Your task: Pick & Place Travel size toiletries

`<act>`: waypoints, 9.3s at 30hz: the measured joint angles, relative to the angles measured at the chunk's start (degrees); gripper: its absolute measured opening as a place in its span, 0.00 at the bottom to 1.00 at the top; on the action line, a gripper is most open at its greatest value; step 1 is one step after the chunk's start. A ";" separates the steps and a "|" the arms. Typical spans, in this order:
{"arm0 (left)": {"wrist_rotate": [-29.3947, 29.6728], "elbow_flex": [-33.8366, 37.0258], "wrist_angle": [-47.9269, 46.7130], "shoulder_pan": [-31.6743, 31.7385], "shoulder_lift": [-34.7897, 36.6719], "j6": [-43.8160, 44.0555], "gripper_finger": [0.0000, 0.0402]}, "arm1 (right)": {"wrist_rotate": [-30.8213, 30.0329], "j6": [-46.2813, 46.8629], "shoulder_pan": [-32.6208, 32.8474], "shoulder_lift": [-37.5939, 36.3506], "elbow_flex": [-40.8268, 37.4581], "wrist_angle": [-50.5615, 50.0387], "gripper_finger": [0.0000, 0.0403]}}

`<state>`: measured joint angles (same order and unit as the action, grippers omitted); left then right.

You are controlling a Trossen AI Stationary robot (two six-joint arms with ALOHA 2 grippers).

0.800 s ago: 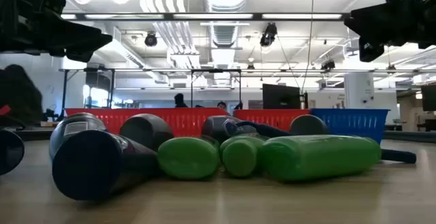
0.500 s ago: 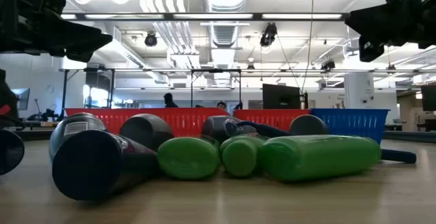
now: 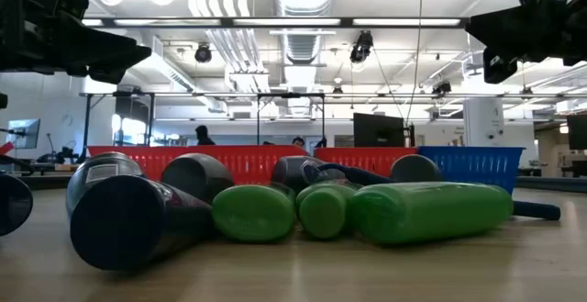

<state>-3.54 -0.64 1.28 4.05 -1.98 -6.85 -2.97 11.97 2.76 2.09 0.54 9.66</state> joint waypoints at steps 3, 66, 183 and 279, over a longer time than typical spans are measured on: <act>-0.01 0.01 0.01 0.00 0.00 0.00 0.47 | -0.01 0.00 -0.01 0.00 0.00 0.01 0.13; 0.00 0.00 0.02 -0.01 -0.02 0.00 0.47 | -1.47 28.05 25.30 83.44 56.91 -55.02 0.57; 0.21 0.00 0.00 0.00 -0.05 0.00 0.47 | -3.43 19.50 17.46 84.77 63.49 -55.65 0.63; 0.18 0.01 0.02 0.00 -0.04 0.00 0.47 | -3.51 -7.90 26.78 105.50 79.42 -58.66 0.70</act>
<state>-3.37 -0.63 1.30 4.04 -2.02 -6.85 -6.48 4.07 29.54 107.59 79.95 -49.00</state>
